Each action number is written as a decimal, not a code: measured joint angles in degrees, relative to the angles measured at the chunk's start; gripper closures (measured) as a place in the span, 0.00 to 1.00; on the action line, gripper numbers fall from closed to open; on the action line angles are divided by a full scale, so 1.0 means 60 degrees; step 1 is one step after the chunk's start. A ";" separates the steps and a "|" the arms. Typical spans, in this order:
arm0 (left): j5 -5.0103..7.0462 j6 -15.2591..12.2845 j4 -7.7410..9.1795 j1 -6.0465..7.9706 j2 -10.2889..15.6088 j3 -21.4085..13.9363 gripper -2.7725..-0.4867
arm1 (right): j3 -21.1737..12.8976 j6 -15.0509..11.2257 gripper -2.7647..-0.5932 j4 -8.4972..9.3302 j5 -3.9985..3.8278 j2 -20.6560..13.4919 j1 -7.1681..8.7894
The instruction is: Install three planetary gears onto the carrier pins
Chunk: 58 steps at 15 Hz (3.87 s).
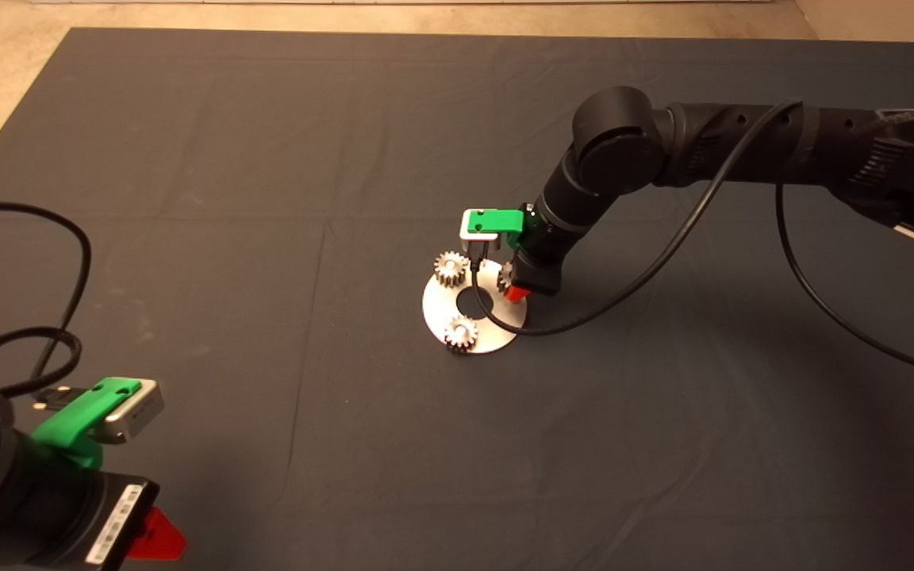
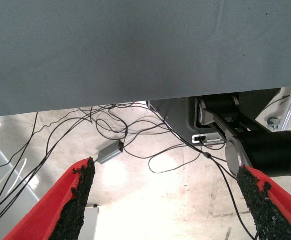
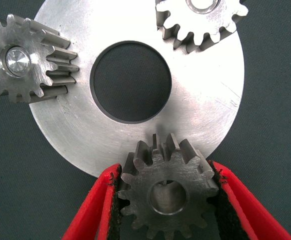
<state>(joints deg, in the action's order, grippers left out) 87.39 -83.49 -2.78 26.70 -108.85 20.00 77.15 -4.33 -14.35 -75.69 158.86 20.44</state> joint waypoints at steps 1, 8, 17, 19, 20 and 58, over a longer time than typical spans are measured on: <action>0.0000 0.0000 0.0000 0.0001 0.0000 0.0000 0.33 | -0.0014 0.0000 0.78 0.0000 -0.0008 0.0000 0.0000; 0.0000 0.0002 0.0000 -0.0001 0.0000 -0.0003 0.33 | -0.0597 0.0000 0.78 -0.0033 -0.0156 -0.0179 -0.0095; 0.0000 0.0002 0.0000 0.0001 0.0002 -0.0004 0.33 | -0.0579 0.0000 0.78 -0.0028 -0.0124 -0.0226 -0.0100; 0.0000 0.0002 0.0000 -0.0001 0.0000 -0.0004 0.33 | -0.0579 0.0000 0.78 -0.0024 -0.0091 -0.0240 -0.0101; 0.0000 0.0002 0.0000 0.0001 0.0004 -0.0004 0.33 | -0.0579 0.0000 0.78 -0.0024 -0.0091 -0.0244 -0.0100; 0.0000 0.0002 0.0006 0.0001 0.0000 -0.0004 0.33 | -0.0410 -0.0186 0.76 0.0035 0.0047 -0.0331 -0.0124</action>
<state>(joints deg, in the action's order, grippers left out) 87.39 -83.48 -2.74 26.71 -108.85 19.98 74.69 -5.44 -14.14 -75.41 156.87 19.70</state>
